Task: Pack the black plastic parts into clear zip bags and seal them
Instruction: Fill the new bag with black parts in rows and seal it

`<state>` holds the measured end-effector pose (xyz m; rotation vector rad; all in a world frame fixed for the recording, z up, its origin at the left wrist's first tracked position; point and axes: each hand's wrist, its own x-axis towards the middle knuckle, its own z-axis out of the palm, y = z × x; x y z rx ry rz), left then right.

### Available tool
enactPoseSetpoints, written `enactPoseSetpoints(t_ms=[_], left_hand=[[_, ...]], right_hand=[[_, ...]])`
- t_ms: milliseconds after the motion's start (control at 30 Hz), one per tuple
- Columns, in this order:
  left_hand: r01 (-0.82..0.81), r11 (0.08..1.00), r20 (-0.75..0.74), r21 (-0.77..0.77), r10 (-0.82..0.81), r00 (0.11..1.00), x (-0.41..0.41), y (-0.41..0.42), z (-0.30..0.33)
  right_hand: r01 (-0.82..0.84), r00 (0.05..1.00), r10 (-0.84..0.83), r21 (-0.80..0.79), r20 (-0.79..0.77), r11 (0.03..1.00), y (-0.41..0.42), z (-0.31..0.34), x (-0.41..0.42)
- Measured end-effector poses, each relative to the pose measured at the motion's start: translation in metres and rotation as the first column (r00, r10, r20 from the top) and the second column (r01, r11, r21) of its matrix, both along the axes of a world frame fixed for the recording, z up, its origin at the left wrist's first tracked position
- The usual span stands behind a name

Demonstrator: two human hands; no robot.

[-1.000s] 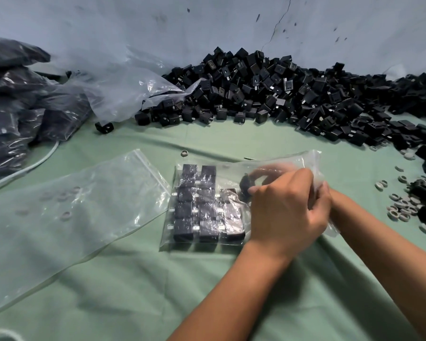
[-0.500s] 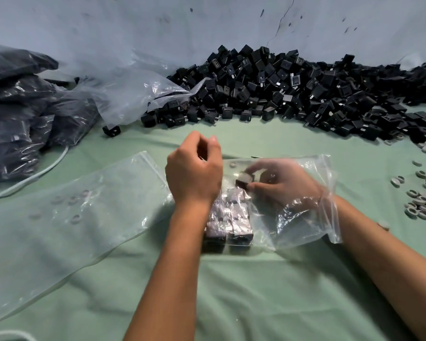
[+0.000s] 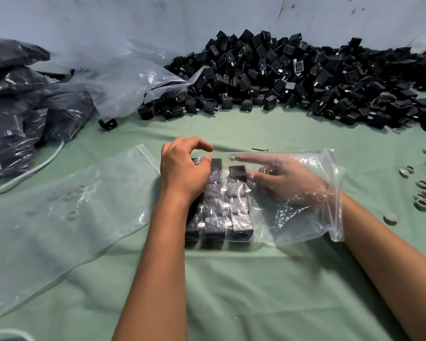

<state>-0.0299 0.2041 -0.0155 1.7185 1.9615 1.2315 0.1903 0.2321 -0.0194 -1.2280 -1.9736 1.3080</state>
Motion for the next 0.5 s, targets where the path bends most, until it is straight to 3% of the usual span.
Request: enactPoseSetpoints(t_ms=[133,433,500], left_hand=[[0.005,1.0,-0.033,0.012,-0.005,0.999,0.002,-0.001,0.002],[0.021,0.998,-0.012,0.055,-0.02,1.0,0.013,-0.002,0.004],[0.026,0.995,0.0,0.094,-0.026,1.0,0.018,-0.003,0.006]], right_hand=[[0.107,0.99,-0.115,-0.084,-0.087,0.991,-0.001,-0.004,0.004],[0.065,0.998,-0.066,0.094,0.009,0.993,-0.005,0.001,0.001],[0.118,0.992,-0.116,0.038,-0.044,0.992,-0.004,-0.001,0.002]])
